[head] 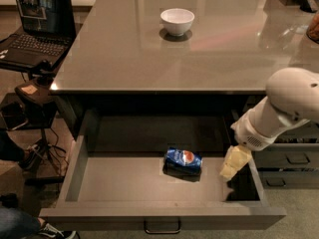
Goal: Pick pepsi can from top drawer and place on counter
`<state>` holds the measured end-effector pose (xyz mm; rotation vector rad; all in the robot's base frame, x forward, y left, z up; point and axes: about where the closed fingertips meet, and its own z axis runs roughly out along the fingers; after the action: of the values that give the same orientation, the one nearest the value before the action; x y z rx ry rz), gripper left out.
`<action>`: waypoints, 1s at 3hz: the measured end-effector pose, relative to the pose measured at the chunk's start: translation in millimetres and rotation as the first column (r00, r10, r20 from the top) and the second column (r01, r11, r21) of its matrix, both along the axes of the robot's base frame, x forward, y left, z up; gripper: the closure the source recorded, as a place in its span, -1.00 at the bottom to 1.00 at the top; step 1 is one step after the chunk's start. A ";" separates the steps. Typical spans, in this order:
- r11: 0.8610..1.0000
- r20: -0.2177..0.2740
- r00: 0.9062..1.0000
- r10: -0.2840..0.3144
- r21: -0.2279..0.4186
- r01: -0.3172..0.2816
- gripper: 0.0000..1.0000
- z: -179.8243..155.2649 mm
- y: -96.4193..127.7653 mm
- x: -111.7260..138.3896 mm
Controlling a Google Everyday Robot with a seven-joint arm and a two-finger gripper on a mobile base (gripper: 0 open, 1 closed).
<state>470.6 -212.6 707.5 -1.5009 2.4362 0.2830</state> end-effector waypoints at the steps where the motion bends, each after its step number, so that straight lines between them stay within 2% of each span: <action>1: 0.990 -0.018 0.991 0.132 0.045 -0.131 -1.00 -12.4 58.9 -5.9; 2: 0.989 -0.017 0.990 0.139 0.046 -0.138 -1.00 -12.3 62.2 -6.2; 3: 0.988 0.013 0.991 0.131 0.081 -0.131 -1.00 -15.6 67.3 -2.0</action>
Offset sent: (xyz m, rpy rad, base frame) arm -0.0052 0.0524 -0.0112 0.0387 0.0185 0.1176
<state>468.5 -145.3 691.9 -1.6260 2.2947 0.3968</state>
